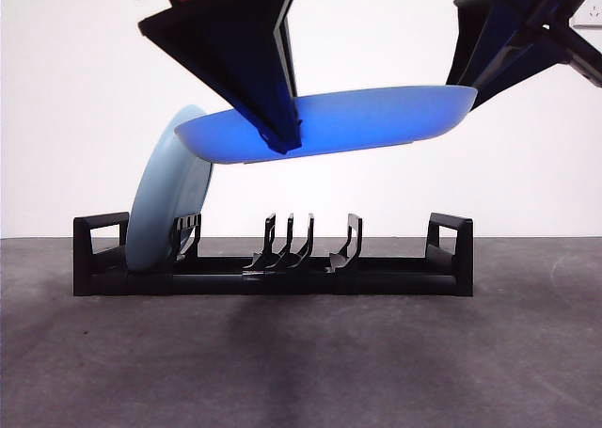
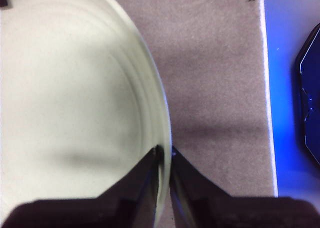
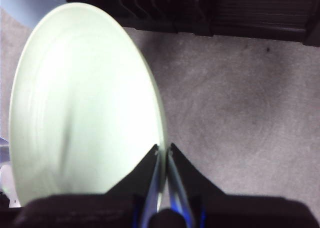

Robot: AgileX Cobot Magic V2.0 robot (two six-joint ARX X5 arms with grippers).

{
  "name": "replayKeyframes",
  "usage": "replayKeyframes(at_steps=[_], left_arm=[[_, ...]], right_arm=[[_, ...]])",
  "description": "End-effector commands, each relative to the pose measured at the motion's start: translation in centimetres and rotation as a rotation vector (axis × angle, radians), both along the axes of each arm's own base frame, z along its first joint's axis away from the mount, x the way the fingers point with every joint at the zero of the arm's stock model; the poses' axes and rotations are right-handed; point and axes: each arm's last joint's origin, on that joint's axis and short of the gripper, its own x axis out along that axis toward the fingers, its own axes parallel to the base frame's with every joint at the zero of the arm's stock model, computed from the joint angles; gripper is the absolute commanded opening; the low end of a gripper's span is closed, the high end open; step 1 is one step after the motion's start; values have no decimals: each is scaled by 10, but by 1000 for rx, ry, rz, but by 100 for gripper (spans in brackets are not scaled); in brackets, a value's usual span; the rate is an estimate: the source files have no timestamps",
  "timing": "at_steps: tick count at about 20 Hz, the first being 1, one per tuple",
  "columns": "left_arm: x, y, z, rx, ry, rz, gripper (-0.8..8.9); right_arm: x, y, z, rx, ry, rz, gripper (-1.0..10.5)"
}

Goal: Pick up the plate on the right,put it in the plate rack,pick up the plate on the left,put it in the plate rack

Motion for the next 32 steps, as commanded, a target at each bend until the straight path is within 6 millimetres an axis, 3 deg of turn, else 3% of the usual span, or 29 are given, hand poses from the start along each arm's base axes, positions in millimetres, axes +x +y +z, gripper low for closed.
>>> replayKeyframes(at_steps=[1, 3, 5, 6, 11, 15, 19, 21, 27, 32], left_arm=[[0, -1, -1, -5, 14, 9, -8], [-3, -2, -1, -6, 14, 2, -8], [-5, -4, -1, -13, 9, -6, -8], [-5, -6, 0, -31, 6, -2, -8], [7, -12, 8, -218, -3, 99, -8], [44, -8, 22, -540, 126, 170, -9], [93, 13, 43, -932, 298, 184, -9], [108, 21, 49, -1037, 327, 207, -9], [148, 40, 47, -1227, 400, 288, -9], [177, 44, 39, -1249, 413, 355, -9]], right_arm=[[-8, -1, 11, 40, -50, 41, 10], [-12, -3, 17, 39, -93, 53, 32], [-16, -6, 25, 50, -162, 60, 262], [-18, -10, 32, 61, -207, 45, 322], [-37, -33, 70, 8, -510, -157, 315], [-62, -49, 95, -34, -698, -321, 313], [-75, -56, 103, -43, -756, -375, 312], [-76, -56, 103, -43, -757, -375, 312], [-73, -55, 102, -47, -750, -373, 312], [-69, -53, 100, -54, -738, -371, 312]])
